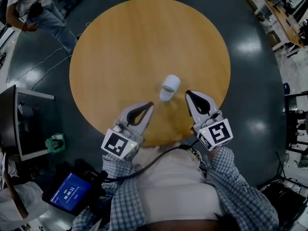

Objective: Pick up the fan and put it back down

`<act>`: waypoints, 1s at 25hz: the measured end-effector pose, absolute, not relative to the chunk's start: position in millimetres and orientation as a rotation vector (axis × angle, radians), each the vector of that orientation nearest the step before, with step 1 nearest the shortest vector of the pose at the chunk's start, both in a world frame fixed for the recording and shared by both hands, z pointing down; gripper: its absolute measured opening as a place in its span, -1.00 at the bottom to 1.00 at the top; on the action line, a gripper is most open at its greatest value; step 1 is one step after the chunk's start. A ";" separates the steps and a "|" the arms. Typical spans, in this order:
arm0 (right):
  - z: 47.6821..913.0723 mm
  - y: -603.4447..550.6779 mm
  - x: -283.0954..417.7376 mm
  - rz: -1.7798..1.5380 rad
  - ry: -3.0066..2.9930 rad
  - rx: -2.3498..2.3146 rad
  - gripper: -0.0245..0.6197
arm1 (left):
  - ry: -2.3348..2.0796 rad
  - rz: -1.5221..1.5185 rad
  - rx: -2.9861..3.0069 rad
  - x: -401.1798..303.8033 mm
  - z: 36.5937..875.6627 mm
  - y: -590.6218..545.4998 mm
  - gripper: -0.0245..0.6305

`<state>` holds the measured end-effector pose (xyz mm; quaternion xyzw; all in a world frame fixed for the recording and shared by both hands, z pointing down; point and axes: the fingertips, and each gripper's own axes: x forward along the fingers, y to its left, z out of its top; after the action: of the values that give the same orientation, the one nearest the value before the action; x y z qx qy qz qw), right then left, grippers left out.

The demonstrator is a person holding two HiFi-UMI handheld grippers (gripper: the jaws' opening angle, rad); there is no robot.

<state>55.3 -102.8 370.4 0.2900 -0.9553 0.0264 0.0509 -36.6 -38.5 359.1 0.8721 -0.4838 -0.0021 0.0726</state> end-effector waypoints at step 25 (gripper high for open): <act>361.4 -110.0 62.3 0.066 -2.877 0.921 -0.93 | -1.411 0.035 2.638 -33.1 361.8 -46.2 -0.93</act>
<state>62.3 -110.0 361.4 0.3044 -0.9504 0.0219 0.0599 -33.1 -46.2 361.8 0.8793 -0.4703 0.0117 0.0747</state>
